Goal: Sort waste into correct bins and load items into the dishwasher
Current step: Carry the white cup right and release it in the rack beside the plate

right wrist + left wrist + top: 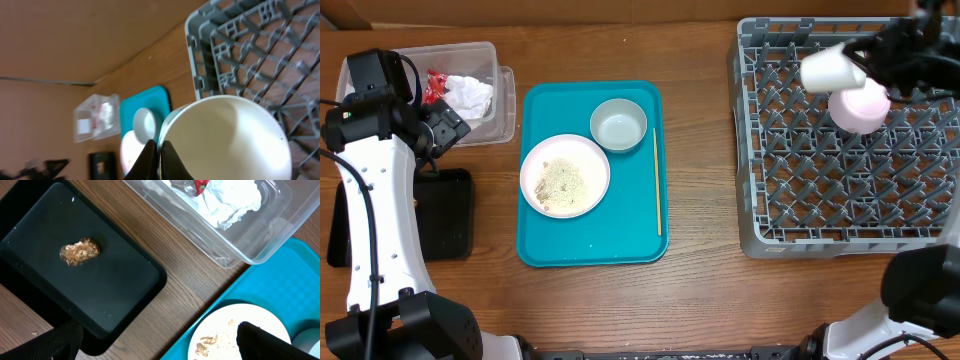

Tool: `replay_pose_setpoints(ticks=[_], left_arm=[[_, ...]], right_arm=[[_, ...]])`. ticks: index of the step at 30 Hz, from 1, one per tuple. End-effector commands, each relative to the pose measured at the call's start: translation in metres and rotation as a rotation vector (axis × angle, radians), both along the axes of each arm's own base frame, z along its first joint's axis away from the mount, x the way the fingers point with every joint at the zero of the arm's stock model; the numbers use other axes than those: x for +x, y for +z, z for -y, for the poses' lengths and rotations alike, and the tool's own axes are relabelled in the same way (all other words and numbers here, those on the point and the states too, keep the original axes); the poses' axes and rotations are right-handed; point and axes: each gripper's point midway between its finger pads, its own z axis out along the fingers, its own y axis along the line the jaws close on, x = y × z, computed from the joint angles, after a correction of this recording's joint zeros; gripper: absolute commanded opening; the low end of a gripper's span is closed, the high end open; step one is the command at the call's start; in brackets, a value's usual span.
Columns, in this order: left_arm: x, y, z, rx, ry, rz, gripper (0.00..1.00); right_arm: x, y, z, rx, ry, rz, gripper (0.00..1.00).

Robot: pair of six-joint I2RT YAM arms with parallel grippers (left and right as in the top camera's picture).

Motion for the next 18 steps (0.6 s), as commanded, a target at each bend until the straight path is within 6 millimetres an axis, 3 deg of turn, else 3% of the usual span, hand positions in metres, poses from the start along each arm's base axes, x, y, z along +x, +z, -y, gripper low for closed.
replay_pose_setpoints(ticks=[1,4,10,18], left_arm=[[-0.001,-0.004,-0.001,0.001,0.013,-0.011,1.0],[-0.001,-0.004,-0.001,0.001,0.013,-0.011,1.0],[-0.001,-0.004,-0.001,0.002,0.013,-0.011,1.0],[-0.001,-0.004,-0.001,0.001,0.013,-0.011,1.0]], right_arm=[[-0.014,0.001,-0.012,0.203,0.119,0.045,0.04],[-0.019,-0.027,-0.006,0.282,0.106,0.004,0.04],[-0.024,-0.064,-0.001,0.401,0.102,0.001,0.04],[-0.026,-0.102,0.032,0.406,0.009,0.023,0.04]])
